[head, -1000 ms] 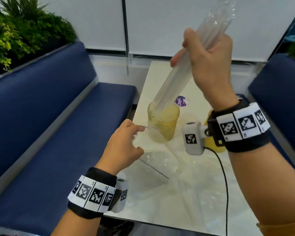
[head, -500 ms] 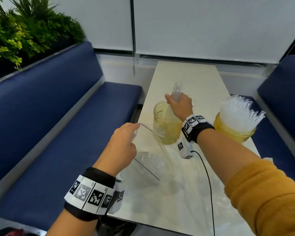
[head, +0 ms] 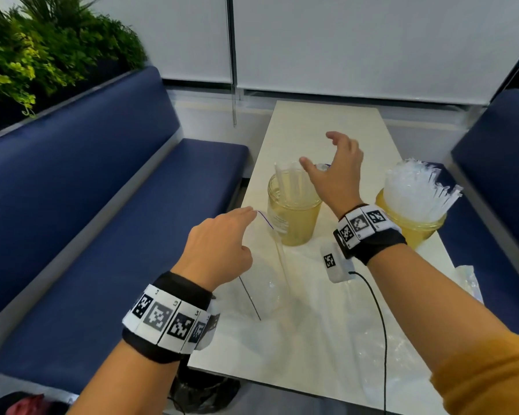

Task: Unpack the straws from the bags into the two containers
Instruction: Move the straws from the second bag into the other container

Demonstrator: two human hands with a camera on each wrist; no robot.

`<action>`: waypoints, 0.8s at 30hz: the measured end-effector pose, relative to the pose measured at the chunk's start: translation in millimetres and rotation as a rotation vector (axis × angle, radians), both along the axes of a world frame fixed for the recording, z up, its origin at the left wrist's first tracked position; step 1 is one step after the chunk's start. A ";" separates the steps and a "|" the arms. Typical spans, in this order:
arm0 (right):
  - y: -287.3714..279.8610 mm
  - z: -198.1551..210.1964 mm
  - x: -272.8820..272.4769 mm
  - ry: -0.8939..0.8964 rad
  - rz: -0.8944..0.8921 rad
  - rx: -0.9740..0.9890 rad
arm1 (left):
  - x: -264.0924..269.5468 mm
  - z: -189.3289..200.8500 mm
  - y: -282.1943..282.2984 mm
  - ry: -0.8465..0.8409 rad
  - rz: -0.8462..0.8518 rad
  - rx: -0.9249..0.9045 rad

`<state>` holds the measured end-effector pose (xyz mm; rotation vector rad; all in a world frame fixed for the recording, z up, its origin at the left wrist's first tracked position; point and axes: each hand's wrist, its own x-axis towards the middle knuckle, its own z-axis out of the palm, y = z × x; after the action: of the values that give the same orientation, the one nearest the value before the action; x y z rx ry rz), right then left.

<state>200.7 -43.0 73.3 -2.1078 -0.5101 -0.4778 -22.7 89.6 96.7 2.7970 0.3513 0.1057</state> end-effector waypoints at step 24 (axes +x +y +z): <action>13.9 -67.9 -132.7 0.072 0.409 -0.955 | -1.8 -24.1 -2.0 -0.110 0.041 -0.308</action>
<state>68.0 -29.1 5.4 -2.7742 -1.2771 0.1313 -24.5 87.6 72.7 2.4698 0.3644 0.1961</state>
